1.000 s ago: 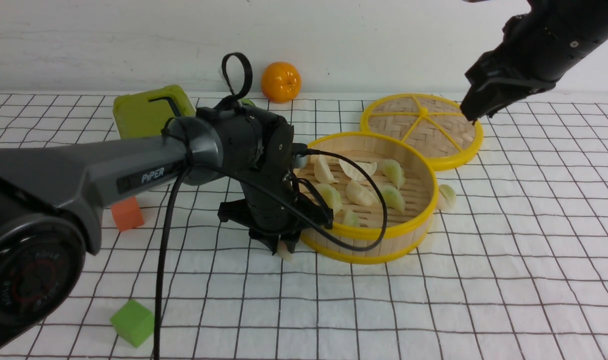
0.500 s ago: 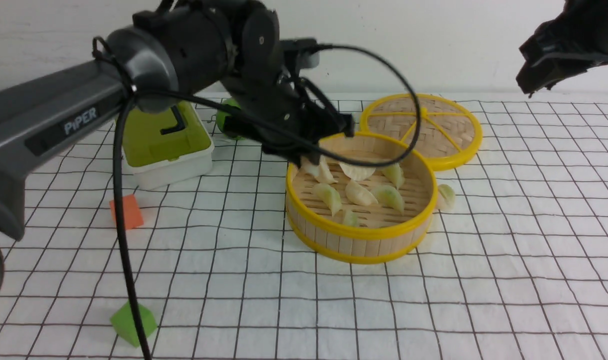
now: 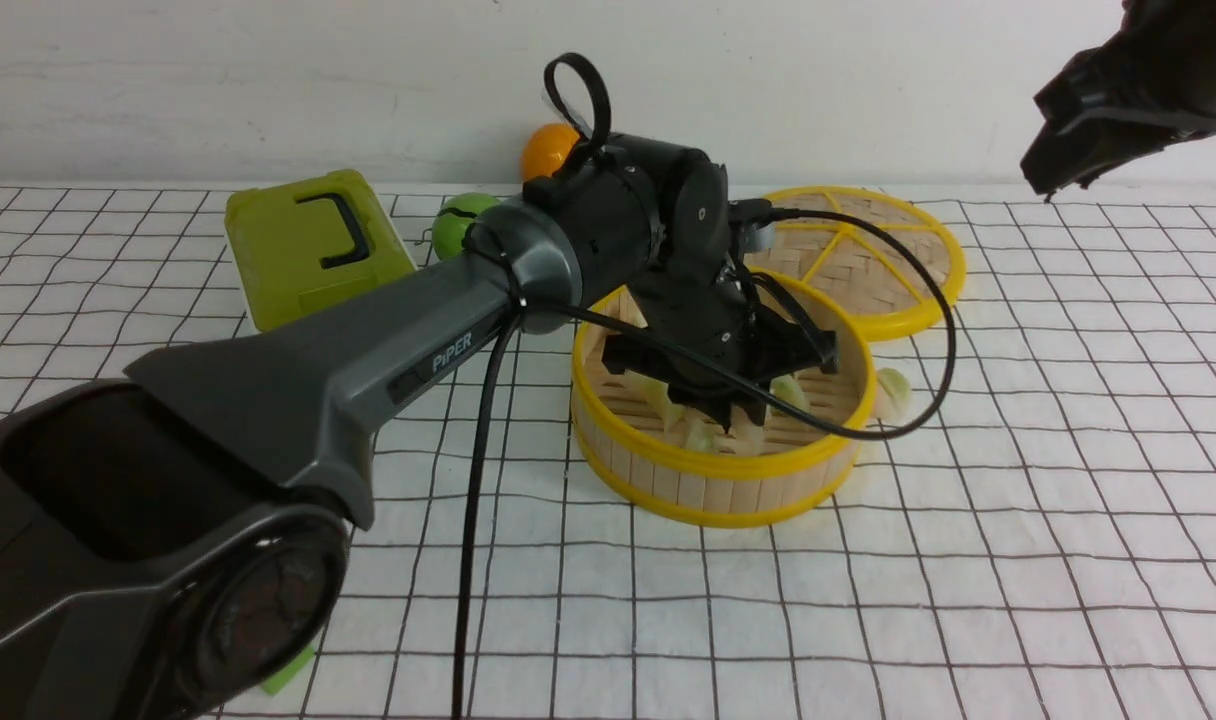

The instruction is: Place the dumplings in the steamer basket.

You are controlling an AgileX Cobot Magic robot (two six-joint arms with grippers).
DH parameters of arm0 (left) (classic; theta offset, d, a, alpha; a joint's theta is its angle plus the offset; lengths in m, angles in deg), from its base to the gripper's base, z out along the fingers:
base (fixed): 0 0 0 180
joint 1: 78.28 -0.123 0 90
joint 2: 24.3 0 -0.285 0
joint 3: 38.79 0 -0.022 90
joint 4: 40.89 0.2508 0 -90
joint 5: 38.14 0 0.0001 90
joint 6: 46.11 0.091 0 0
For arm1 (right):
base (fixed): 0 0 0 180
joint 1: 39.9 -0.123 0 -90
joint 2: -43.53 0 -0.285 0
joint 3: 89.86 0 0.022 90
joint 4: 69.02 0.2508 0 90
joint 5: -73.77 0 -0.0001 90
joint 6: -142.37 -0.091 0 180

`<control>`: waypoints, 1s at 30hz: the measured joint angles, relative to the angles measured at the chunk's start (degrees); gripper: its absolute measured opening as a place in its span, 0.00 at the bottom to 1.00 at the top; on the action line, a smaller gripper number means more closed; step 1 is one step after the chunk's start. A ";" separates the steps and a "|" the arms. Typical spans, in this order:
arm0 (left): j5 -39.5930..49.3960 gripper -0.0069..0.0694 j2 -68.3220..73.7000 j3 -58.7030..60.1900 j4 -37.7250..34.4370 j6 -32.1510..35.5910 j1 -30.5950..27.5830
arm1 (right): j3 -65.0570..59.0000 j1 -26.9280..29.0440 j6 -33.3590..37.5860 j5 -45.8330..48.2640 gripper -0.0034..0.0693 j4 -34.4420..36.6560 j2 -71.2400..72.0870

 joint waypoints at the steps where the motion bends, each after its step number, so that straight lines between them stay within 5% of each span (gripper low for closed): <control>1: 0.34 0.29 0.00 -0.05 0.16 0.06 0.00 | 0.00 0.00 0.00 0.00 0.38 0.15 -0.10; 8: 2.82 0.31 0.18 -0.18 0.16 0.66 0.00 | 0.00 0.00 0.05 0.00 0.38 0.41 -1.82; 14: 4.52 0.52 0.18 -0.22 0.16 0.70 0.00 | 0.00 0.00 0.43 0.00 0.38 1.27 -3.39; 19: 5.20 0.59 -0.42 -0.22 0.30 0.70 0.00 | 0.00 0.00 1.03 -0.06 0.38 1.68 -3.60; 25: 8.80 0.57 -9.34 -0.22 3.83 3.27 0.00 | 0.00 0.00 1.07 -0.06 0.38 0.36 -5.55; 30: 13.51 0.44 -23.54 -0.33 12.24 6.66 0.00 | 0.00 0.00 1.07 -2.17 0.44 0.41 -13.29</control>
